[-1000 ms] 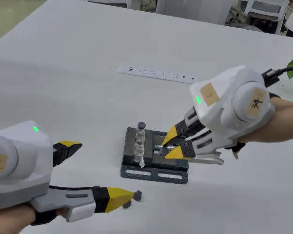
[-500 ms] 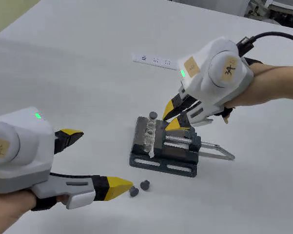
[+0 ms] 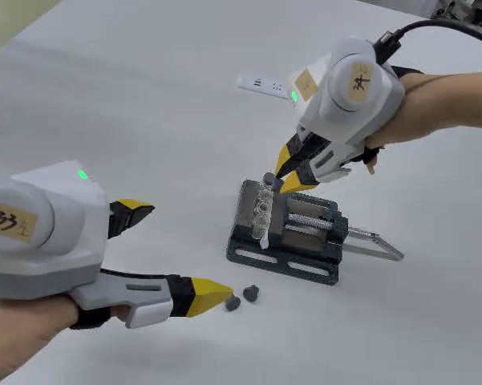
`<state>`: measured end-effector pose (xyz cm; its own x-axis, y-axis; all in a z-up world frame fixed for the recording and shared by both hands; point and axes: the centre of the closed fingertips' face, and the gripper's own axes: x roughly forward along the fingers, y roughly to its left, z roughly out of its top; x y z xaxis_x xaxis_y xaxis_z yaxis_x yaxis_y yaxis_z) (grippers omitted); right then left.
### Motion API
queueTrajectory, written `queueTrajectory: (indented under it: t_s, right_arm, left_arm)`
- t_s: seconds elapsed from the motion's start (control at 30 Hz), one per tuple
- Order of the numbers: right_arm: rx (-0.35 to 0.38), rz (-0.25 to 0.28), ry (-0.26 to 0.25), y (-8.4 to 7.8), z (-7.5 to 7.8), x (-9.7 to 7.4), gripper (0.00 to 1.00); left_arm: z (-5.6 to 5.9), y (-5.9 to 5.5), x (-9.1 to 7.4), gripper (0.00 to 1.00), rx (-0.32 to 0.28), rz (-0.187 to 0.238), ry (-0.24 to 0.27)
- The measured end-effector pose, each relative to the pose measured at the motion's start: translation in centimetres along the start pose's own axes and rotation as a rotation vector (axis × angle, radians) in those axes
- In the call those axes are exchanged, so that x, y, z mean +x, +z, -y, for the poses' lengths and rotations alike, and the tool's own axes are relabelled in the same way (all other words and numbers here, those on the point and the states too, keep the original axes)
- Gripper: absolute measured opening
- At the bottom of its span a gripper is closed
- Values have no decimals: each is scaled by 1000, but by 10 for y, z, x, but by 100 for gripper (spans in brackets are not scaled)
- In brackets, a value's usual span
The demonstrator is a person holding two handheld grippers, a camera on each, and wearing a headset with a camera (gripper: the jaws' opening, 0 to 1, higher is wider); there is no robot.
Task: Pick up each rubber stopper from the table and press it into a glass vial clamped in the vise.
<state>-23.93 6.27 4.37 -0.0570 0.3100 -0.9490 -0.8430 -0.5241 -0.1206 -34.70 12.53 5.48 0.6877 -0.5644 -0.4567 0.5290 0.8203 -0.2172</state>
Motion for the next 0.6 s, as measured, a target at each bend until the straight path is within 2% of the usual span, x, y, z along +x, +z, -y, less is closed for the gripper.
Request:
queueTrajectory:
  t_s: [0.4,0.6]
  right_arm:
    - [-78,-64,78,5,0,10,5]
    - [-89,-91,94,4,1,13,5]
  left_arm:
    - [0,-4,-1,85,-10,-5,-13]
    - [0,-5,0,84,-15,-3,-15]
